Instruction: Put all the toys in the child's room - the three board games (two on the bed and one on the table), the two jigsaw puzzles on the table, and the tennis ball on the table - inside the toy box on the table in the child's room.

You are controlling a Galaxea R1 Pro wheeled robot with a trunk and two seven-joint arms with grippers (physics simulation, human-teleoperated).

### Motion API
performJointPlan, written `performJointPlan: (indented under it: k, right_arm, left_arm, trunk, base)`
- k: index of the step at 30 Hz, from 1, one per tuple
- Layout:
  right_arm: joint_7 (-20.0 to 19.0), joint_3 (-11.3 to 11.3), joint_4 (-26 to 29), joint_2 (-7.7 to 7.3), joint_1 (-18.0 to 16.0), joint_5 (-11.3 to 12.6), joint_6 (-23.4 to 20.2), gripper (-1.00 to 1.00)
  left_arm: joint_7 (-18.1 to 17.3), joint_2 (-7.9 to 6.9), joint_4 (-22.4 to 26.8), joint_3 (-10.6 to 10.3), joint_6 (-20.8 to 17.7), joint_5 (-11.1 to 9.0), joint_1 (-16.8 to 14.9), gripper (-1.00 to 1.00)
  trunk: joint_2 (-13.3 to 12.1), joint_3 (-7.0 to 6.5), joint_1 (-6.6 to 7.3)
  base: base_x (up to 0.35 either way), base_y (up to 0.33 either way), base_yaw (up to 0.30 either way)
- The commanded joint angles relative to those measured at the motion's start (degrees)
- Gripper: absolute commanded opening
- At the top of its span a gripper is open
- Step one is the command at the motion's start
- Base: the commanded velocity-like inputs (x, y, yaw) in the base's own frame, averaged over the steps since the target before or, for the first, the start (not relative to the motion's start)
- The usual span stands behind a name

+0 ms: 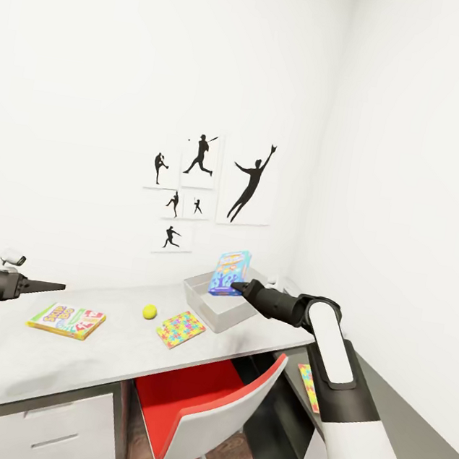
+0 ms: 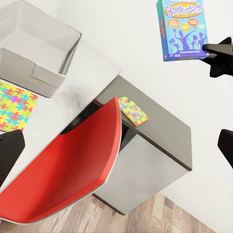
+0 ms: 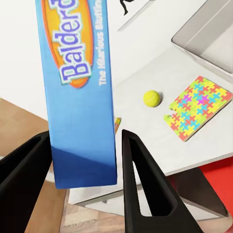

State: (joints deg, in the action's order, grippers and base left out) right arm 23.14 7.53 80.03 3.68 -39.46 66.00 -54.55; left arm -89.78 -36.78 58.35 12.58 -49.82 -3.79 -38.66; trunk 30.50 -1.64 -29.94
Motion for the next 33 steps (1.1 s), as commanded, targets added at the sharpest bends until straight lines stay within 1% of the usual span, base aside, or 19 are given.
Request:
performJointPlan:
  k: [1, 17, 25, 33]
  right_arm:
    - [0.59, -0.06, 0.01, 0.01, -0.03, 0.63, -0.08, -1.00]
    - [0.59, 0.16, -0.05, 0.01, 0.00, 0.57, 0.15, -1.00]
    - [0.59, 0.18, -0.05, 0.01, 0.00, 0.62, 0.15, -1.00]
    - [0.59, 0.20, -0.05, 0.01, 0.00, 0.62, 0.11, -1.00]
  left_arm:
    - [-0.22, -0.03, -0.02, -0.01, -0.61, 0.01, -0.01, 1.00]
    - [-0.22, 0.00, 0.00, -0.01, -0.63, 0.01, -0.01, 1.00]
    - [-0.22, 0.00, -0.70, -0.01, -0.56, 0.01, -0.01, 1.00]
    - [-0.22, -0.03, -1.28, 0.03, -0.46, 0.00, -0.01, 1.00]
  trunk:
    - [0.04, 0.02, -0.02]
    - [0.04, 0.02, -0.02]
    - [0.04, 0.02, -0.02]
    - [0.04, 0.02, -0.02]
  base:
    - [0.000, 0.000, 0.003]
    - [0.003, 0.000, 0.000]
    - [0.142, 0.000, 0.000]
    - [0.022, 0.000, 0.000]
